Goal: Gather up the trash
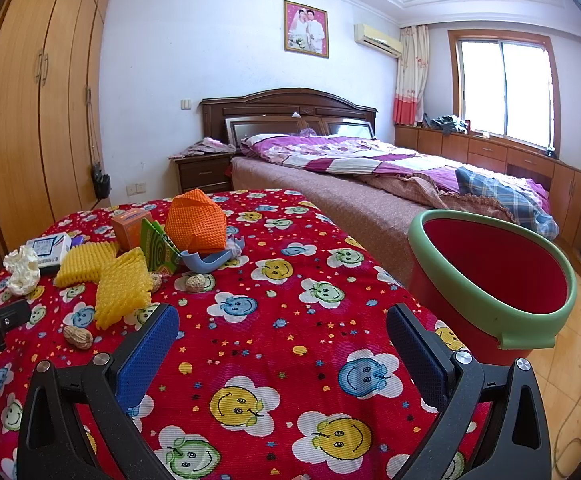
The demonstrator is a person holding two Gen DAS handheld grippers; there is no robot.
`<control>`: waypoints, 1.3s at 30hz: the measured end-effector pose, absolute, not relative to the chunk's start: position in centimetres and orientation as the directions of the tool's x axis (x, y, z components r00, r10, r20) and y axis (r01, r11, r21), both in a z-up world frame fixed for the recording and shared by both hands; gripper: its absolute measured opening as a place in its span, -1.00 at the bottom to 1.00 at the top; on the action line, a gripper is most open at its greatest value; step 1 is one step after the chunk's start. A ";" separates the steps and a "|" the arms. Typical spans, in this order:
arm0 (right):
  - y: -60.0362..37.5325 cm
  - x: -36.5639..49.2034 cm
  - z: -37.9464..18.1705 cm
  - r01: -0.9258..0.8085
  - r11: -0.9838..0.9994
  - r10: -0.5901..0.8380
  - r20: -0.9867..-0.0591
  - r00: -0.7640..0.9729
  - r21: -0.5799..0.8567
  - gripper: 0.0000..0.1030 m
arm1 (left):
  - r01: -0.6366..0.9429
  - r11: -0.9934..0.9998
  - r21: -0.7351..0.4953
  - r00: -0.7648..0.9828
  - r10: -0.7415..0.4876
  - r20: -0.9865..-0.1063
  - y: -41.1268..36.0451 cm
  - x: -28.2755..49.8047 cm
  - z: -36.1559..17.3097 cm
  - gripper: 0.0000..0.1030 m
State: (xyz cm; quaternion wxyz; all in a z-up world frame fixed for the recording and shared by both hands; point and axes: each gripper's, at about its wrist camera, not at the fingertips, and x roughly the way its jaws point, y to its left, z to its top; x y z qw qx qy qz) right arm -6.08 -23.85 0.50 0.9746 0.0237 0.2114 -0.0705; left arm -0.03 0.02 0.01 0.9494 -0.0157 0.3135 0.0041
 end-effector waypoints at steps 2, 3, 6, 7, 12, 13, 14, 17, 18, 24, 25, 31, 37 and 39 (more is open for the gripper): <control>-23.8 -6.1 0.5 0.147 0.989 -0.128 -0.415 0.901 0.016 1.00 | -0.018 0.999 -0.028 0.803 -0.002 -0.596 0.0 0.0 0.0 0.76; -23.8 -6.1 0.5 0.148 0.989 -0.128 -0.415 0.901 0.016 1.00 | -0.017 0.999 -0.028 0.803 -0.002 -0.596 0.0 0.0 0.0 0.76; -23.9 -6.1 0.5 0.148 0.989 -0.128 -0.415 0.901 0.015 1.00 | -0.017 0.999 -0.028 0.803 -0.003 -0.596 0.0 0.0 0.0 0.76; -23.8 -6.1 0.5 0.147 0.989 -0.128 -0.415 0.901 0.015 1.00 | -0.017 0.999 -0.028 0.803 -0.003 -0.596 0.0 0.0 0.0 0.76; -23.8 -6.1 0.4 0.148 0.989 -0.128 -0.415 0.901 0.014 1.00 | -0.018 0.999 -0.029 0.803 -0.003 -0.596 0.0 0.0 0.0 0.76; -23.8 -6.1 0.4 0.148 0.989 -0.129 -0.415 0.901 0.014 1.00 | -0.018 0.999 -0.029 0.803 -0.003 -0.596 0.0 0.0 0.0 0.76; -23.8 -6.1 0.4 0.148 0.989 -0.129 -0.415 0.901 0.014 1.00 | -0.017 0.999 -0.029 0.803 -0.003 -0.596 0.0 0.0 0.0 0.76; -23.8 -6.1 0.4 0.148 0.989 -0.129 -0.414 0.901 0.013 1.00 | -0.018 0.999 -0.029 0.803 -0.003 -0.596 0.0 0.0 0.0 0.76; -23.8 -6.1 0.4 0.148 0.989 -0.129 -0.414 0.901 0.013 1.00 | -0.018 0.999 -0.029 0.803 -0.003 -0.596 0.0 0.0 0.0 0.76; -23.8 -6.0 0.4 0.148 0.989 -0.130 -0.414 0.901 0.012 1.00 | -0.018 0.999 -0.030 0.803 -0.004 -0.596 0.0 0.0 0.0 0.76; -23.8 -6.0 0.4 0.148 0.989 -0.130 -0.414 0.901 0.012 1.00 | -0.018 0.999 -0.030 0.803 -0.004 -0.596 0.0 0.0 0.0 0.76; -23.7 -6.0 0.3 0.147 0.989 -0.130 -0.414 0.901 0.011 1.00 | -0.018 0.999 -0.031 0.803 -0.004 -0.596 0.0 0.0 0.0 0.76; -23.8 -5.9 0.3 0.144 0.989 -0.124 -0.419 0.900 0.016 1.00 | -0.022 0.999 -0.031 0.801 -0.002 -0.599 0.1 0.0 0.0 0.76; -23.7 -6.3 0.4 0.138 0.990 -0.115 -0.423 0.899 0.024 1.00 | -0.022 0.999 -0.039 0.795 -0.006 -0.606 0.0 -0.2 0.1 0.76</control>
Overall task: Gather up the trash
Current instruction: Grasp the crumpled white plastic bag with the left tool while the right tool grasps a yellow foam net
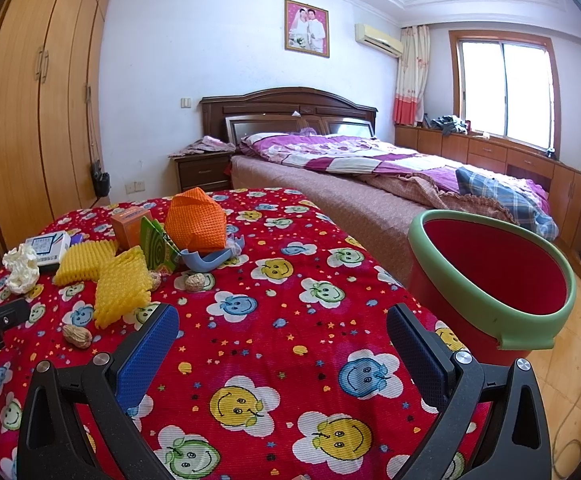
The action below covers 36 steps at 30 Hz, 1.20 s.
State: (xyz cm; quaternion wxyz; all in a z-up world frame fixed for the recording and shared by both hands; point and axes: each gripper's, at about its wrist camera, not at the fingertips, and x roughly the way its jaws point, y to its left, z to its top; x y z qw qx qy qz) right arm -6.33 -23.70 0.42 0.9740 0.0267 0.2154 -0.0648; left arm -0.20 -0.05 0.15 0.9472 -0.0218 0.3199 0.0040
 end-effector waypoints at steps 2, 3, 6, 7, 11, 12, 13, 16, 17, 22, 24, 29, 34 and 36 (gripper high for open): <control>-23.9 -6.0 0.4 0.124 0.992 -0.096 -0.427 0.899 0.038 1.00 | -0.012 0.998 -0.061 0.785 -0.029 -0.619 0.2 0.1 0.2 0.76; -24.3 -5.7 0.6 0.116 0.992 -0.086 -0.433 0.897 0.043 1.00 | -0.010 0.998 -0.067 0.782 -0.034 -0.622 0.3 0.3 0.3 0.75; -24.8 -5.1 0.8 0.102 0.993 -0.063 -0.461 0.885 0.061 1.00 | -0.006 0.995 -0.102 0.762 -0.061 -0.645 0.7 0.4 0.2 0.71; -24.7 -4.9 0.8 0.098 0.993 -0.054 -0.464 0.884 0.070 1.00 | -0.009 0.994 -0.107 0.758 -0.063 -0.649 0.9 0.6 0.3 0.71; -25.3 -4.0 1.7 0.081 0.991 -0.018 -0.481 0.876 0.109 1.00 | -0.029 0.994 -0.105 0.748 -0.048 -0.663 2.1 2.4 0.9 0.71; -25.4 -3.8 2.0 0.075 0.990 -0.009 -0.483 0.876 0.118 1.00 | -0.034 0.994 -0.106 0.745 -0.045 -0.666 2.4 2.8 1.0 0.71; -25.3 -3.6 2.3 0.067 0.989 0.004 -0.485 0.874 0.129 1.00 | -0.043 0.993 -0.110 0.739 -0.043 -0.672 2.7 3.3 1.2 0.71; -25.5 -2.6 3.0 0.051 0.987 0.032 -0.502 0.864 0.149 1.00 | -0.063 0.992 -0.112 0.723 -0.032 -0.690 3.5 4.4 1.4 0.71; -25.5 -2.5 3.2 0.045 0.987 0.040 -0.510 0.859 0.154 1.00 | -0.067 0.992 -0.111 0.719 -0.029 -0.695 3.7 4.7 1.4 0.71; -23.8 -1.6 3.0 0.032 0.989 0.054 -0.554 0.831 0.144 1.00 | -0.082 0.991 -0.106 0.696 -0.019 -0.718 4.5 6.9 1.1 0.68; -23.3 -1.1 2.8 0.025 0.990 0.059 -0.577 0.815 0.138 1.00 | -0.086 0.990 -0.115 0.693 -0.023 -0.720 4.8 7.5 0.8 0.57; -22.0 0.5 2.4 -0.010 0.984 0.122 -0.639 0.759 0.175 1.00 | -0.073 0.982 -0.173 0.655 -0.084 -0.751 5.5 8.9 -0.7 0.29; -20.0 1.8 1.7 -0.043 0.983 0.155 -0.683 0.714 0.179 1.00 | -0.035 0.979 -0.200 0.657 -0.128 -0.743 5.3 9.4 -0.9 0.01; -19.1 2.1 1.4 -0.063 0.983 0.168 -0.692 0.702 0.175 0.99 | -0.009 0.978 -0.209 0.650 -0.153 -0.744 5.1 9.3 -1.1 -0.14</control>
